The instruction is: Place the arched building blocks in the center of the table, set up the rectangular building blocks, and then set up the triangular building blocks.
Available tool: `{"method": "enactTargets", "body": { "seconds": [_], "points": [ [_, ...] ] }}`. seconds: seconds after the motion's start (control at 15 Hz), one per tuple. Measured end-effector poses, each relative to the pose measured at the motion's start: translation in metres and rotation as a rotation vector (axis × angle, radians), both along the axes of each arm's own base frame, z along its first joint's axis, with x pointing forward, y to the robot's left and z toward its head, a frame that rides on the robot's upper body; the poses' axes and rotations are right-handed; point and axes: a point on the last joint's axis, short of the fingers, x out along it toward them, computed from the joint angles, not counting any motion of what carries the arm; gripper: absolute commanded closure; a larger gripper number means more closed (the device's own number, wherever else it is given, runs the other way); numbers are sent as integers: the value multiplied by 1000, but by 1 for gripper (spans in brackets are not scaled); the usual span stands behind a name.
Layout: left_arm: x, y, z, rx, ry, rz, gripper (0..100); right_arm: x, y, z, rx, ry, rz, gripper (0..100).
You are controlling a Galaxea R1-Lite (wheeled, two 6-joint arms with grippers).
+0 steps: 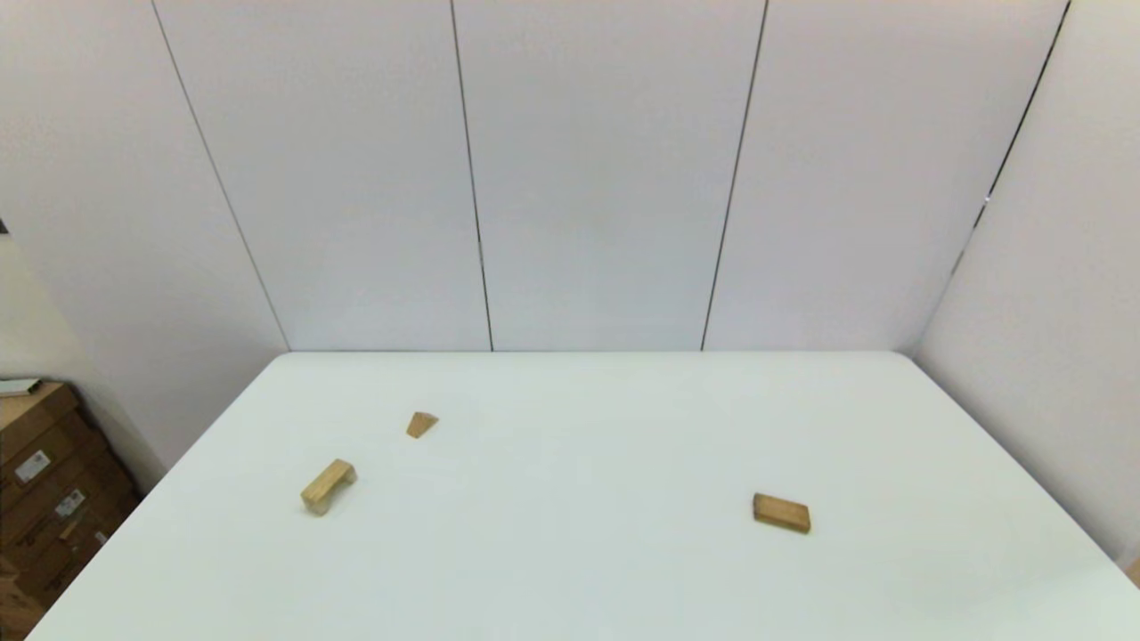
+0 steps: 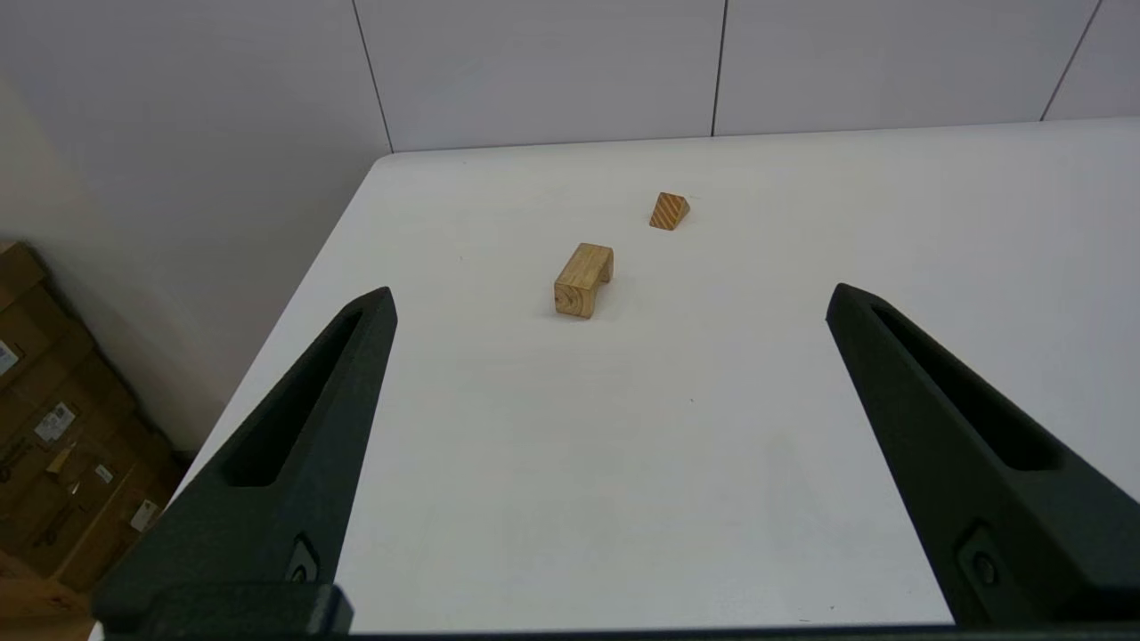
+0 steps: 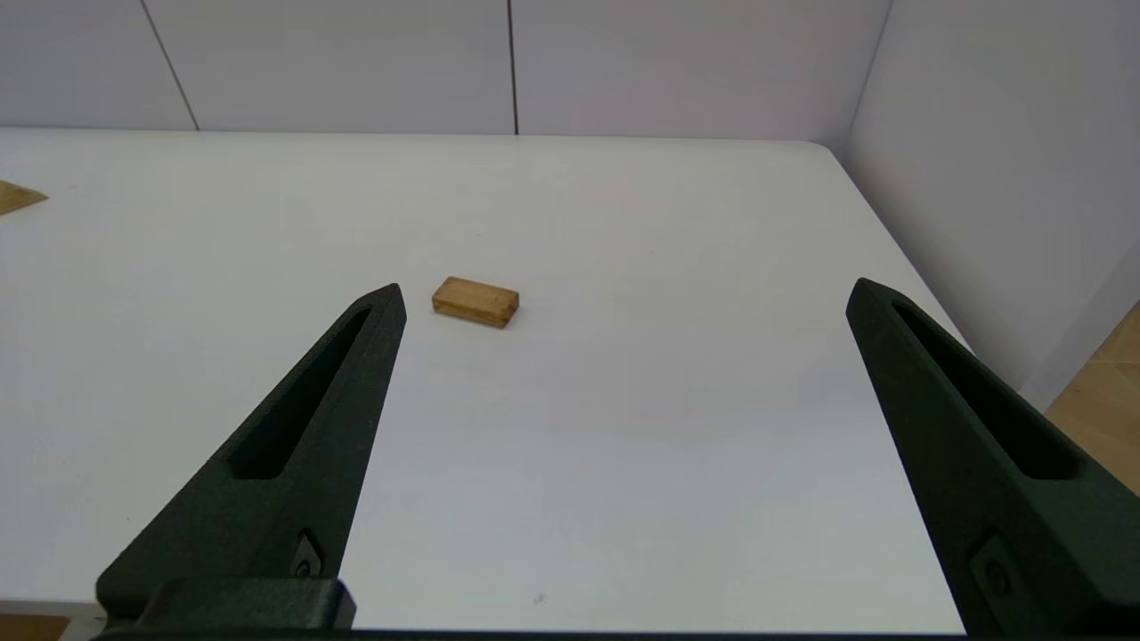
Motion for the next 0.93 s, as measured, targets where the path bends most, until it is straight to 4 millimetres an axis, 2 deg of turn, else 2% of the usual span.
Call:
{"method": "enactTargets", "body": {
  "seconds": [0.93],
  "points": [
    [0, 0, 0, 16, 0, -3, 0, 0, 0, 0, 0, 0, 0, 0]
  ]
}}
